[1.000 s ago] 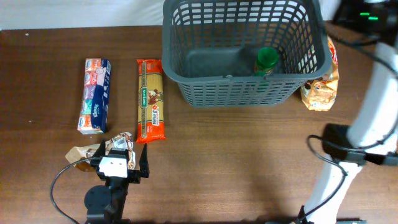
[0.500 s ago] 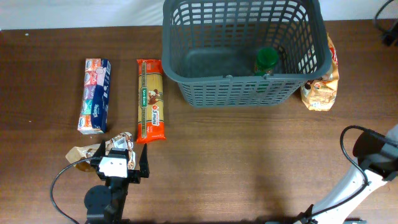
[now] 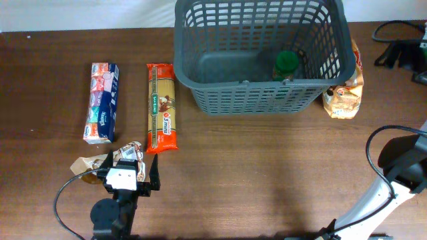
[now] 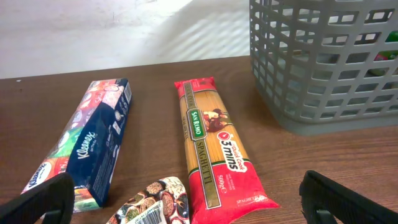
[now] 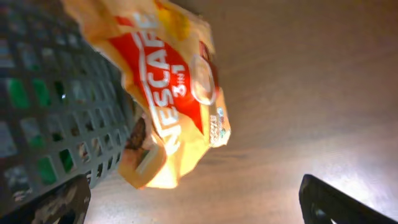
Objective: Pack container
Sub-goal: 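Move the right gripper to the orange Nescafe pouch beside the basket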
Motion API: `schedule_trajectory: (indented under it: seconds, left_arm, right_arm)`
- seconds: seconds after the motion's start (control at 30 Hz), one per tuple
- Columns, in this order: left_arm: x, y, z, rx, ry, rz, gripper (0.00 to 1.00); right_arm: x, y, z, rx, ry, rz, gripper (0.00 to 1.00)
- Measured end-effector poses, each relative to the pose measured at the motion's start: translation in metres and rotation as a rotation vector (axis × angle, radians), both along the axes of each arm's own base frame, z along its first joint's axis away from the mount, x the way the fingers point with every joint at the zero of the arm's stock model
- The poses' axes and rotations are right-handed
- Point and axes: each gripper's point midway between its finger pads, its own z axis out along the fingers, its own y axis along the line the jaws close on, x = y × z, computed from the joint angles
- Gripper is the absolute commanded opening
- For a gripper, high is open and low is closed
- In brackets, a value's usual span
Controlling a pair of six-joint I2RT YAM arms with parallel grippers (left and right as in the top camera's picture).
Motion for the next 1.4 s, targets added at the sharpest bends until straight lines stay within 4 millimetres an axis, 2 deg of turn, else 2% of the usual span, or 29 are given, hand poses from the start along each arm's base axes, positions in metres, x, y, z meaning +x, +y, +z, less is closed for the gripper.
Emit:
schedule_trajectory:
  seconds: [0.3, 0.5, 0.67, 0.97, 1.13, 1.4]
  left_arm:
    - [0.0, 0.0, 0.0, 0.0, 0.0, 0.0, 0.99]
    - [0.0, 0.0, 0.0, 0.0, 0.0, 0.0, 0.99]
    - [0.0, 0.0, 0.0, 0.0, 0.0, 0.0, 0.99]
    - [0.0, 0.0, 0.0, 0.0, 0.0, 0.0, 0.99]
    - [0.0, 0.0, 0.0, 0.0, 0.0, 0.0, 0.99]
    - [0.0, 0.0, 0.0, 0.0, 0.0, 0.0, 0.99]
  right_arm:
    - [0.008, 0.004, -0.003, -0.007, -0.043, 0.113, 0.99]
    - [0.013, 0.011, -0.018, 0.002, -0.023, 0.16, 0.99]
    - [0.025, 0.026, -0.028, -0.002, -0.014, 0.21, 0.99]
    - [0.034, 0.051, -0.037, -0.031, 0.017, 0.28, 0.99]
    - [0.035, 0.051, -0.046, -0.029, 0.038, 0.282, 0.99]
    - [0.035, 0.05, -0.048, -0.03, 0.042, 0.283, 0.99]
